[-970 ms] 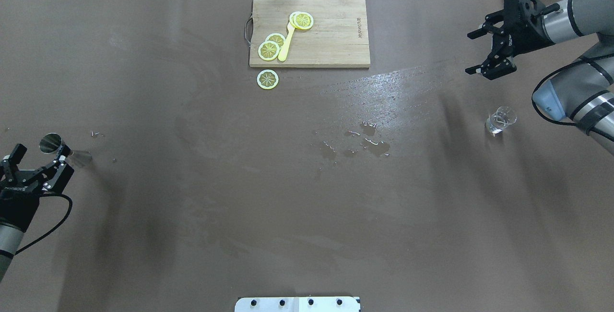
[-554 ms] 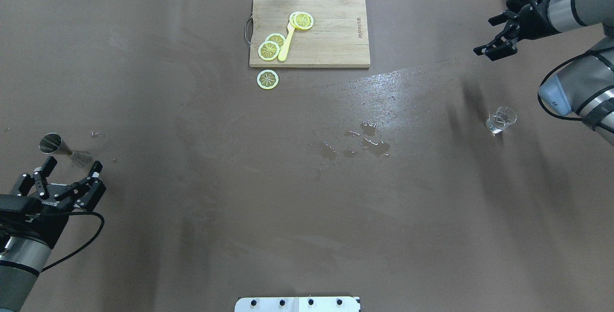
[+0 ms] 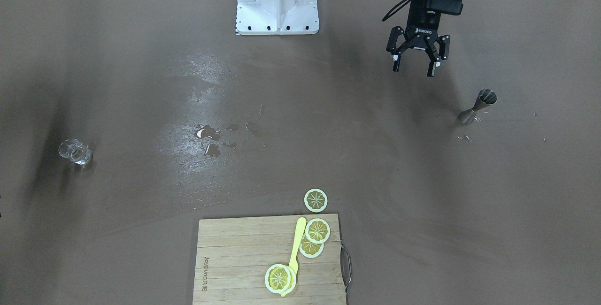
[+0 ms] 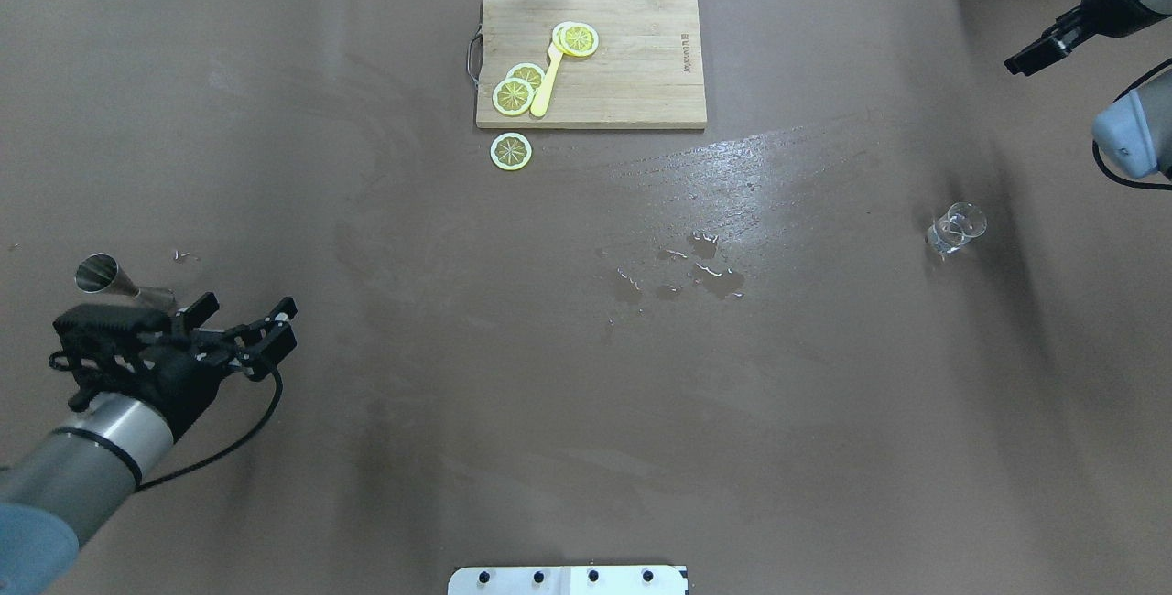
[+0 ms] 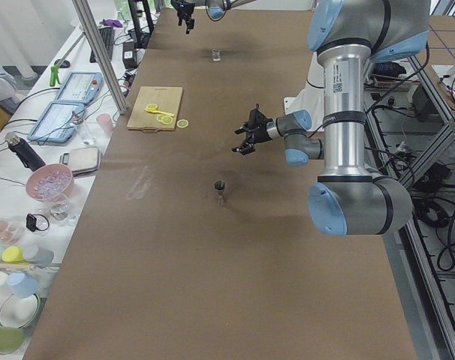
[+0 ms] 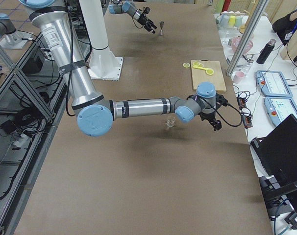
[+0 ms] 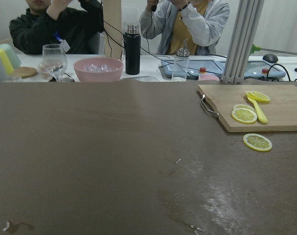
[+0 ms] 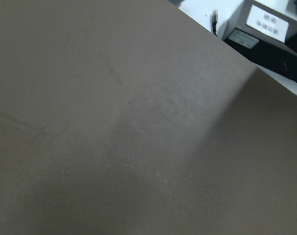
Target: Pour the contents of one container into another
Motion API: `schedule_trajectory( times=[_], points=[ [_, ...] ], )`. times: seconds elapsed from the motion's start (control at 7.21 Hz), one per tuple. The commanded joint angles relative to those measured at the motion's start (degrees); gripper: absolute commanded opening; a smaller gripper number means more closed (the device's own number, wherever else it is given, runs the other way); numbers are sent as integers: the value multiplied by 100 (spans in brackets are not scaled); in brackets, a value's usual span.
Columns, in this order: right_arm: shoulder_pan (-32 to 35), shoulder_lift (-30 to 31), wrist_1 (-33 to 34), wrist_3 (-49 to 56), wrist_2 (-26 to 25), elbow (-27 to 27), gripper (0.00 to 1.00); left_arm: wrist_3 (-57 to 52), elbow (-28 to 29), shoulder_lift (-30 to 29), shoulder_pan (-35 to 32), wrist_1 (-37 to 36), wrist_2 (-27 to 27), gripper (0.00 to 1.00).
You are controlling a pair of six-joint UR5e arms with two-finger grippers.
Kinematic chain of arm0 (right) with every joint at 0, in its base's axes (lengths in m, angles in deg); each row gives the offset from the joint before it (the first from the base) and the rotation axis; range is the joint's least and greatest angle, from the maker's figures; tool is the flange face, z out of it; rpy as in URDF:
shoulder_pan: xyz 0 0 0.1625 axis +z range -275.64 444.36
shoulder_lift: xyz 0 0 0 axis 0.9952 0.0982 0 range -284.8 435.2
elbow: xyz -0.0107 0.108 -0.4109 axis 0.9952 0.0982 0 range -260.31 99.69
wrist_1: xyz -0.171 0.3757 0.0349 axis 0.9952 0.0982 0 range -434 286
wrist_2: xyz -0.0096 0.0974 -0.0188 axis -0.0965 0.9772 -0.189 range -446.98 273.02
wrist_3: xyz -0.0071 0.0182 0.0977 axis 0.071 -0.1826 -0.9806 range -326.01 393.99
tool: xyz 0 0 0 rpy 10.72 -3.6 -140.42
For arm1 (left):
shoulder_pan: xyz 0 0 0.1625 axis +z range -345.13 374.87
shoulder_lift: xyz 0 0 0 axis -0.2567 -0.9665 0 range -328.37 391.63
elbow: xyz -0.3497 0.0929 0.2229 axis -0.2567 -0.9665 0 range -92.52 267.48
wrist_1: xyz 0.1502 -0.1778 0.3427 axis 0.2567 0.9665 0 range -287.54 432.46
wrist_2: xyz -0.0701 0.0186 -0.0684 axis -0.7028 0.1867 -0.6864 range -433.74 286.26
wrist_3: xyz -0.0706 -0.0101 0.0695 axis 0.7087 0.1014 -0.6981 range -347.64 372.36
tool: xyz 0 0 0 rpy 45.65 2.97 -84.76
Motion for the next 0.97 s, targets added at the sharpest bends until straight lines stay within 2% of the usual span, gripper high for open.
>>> schedule_trajectory(
  times=[0.0, 0.14, 0.28, 0.55, 0.69, 0.83],
  points=[
    [307, 269, 1247, -2, 336, -387, 100, -8, 76, -358, -1954, -189, -2917, 99],
    [535, 479, 1793, -29, 695, -692, 100, -8, 173, -359, -2581, -478, -3758, 99],
    [702, 707, 2068, -29, 733, -913, 100, -8, 409, -368, -3214, -673, -4498, 99],
    [1107, 1103, 2237, -29, 699, -898, 100, -17, 1180, -638, -4698, -1313, -6411, 99],
    [1430, 1114, 2777, -29, 742, -941, 100, -25, 1594, -666, -5263, -1368, -7222, 99],
    [1494, 1131, 3505, -46, 699, -1194, 100, -25, 1694, -675, -5625, -1821, -7665, 99]
  ],
)
